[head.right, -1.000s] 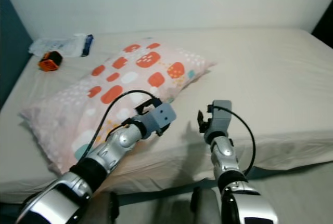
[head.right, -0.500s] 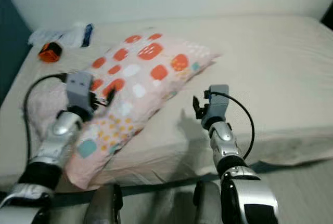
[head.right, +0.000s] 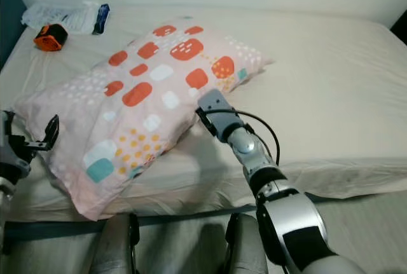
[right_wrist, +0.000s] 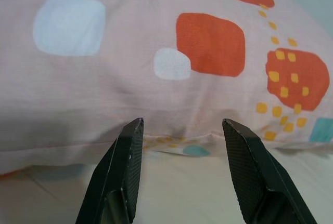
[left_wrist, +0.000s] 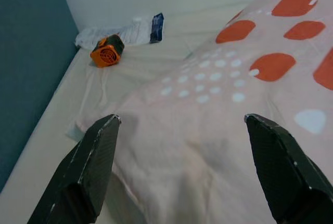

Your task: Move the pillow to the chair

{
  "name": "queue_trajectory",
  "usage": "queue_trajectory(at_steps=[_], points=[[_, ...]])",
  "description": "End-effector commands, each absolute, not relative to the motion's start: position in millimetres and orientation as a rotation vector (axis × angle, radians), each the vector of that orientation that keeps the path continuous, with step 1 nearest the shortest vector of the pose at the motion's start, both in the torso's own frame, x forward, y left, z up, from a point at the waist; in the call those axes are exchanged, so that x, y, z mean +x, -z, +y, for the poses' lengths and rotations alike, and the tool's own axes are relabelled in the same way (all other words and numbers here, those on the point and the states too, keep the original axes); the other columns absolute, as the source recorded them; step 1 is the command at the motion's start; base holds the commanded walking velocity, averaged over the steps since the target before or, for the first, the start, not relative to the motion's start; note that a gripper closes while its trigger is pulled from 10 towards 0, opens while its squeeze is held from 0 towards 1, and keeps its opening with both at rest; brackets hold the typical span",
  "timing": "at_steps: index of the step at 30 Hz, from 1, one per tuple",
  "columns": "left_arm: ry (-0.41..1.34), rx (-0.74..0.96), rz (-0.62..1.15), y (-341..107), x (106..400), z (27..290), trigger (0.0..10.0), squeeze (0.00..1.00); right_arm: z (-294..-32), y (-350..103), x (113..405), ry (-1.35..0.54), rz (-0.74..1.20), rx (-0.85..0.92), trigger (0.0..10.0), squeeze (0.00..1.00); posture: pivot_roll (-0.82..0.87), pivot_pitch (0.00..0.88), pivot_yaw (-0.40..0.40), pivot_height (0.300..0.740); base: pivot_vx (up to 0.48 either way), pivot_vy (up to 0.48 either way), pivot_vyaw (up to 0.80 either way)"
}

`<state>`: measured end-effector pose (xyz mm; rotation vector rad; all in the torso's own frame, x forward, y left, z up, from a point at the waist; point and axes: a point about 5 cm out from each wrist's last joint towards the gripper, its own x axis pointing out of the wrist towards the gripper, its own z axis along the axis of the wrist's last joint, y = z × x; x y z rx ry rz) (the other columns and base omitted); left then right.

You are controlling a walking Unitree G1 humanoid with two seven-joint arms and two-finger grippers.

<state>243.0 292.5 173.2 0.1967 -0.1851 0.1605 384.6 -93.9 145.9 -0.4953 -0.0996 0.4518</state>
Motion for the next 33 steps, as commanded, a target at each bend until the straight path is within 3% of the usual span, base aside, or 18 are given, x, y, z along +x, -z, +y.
queue_trajectory(at_steps=[1,10,20,21,24,25,33], points=[[-0.153,0.176,-0.158,-169.4,237.2,289.9,10.0,0.00,-97.2,-143.4,384.9,-0.445,-0.084,-0.542,10.0,0.00,0.30,0.279,-0.182,0.561,0.000,0.000,0.00],[-0.137,0.170,-0.119,-172.6,216.3,281.1,10.0,0.00,-97.3,-158.1,391.4,-0.470,-0.129,-0.745,10.0,0.00,0.35,0.307,-0.192,0.561,0.000,0.000,0.00],[-0.173,0.179,-0.106,-176.9,205.0,283.8,10.0,0.00,-99.8,-169.6,396.9,-0.480,-0.110,-0.710,10.0,0.00,0.38,0.308,-0.198,0.561,0.000,0.000,0.00],[-0.185,0.183,-0.099,-177.8,203.3,285.8,10.0,0.00,-97.4,-169.6,396.4,-0.507,-0.106,-0.691,1.2,0.00,0.38,0.311,-0.195,0.561,0.000,0.000,0.00],[-0.188,0.184,-0.094,-178.4,202.5,286.1,10.0,0.00,-96.2,-169.4,396.1,-0.515,-0.108,-0.695,1.2,0.00,0.38,0.311,-0.195,0.561,0.000,0.000,0.00],[-0.190,0.185,-0.090,-179.1,201.9,286.5,10.0,0.00,-94.6,-169.0,395.6,-0.524,-0.110,-0.706,0.0,0.00,0.39,0.310,-0.195,0.561,0.000,0.000,0.00],[-0.203,0.194,-0.070,-182.4,198.8,289.4,10.0,0.00,-96.2,-169.1,396.5,-0.516,-0.097,-0.690,0.0,0.00,0.40,0.310,-0.190,0.561,0.000,0.000,0.00]])
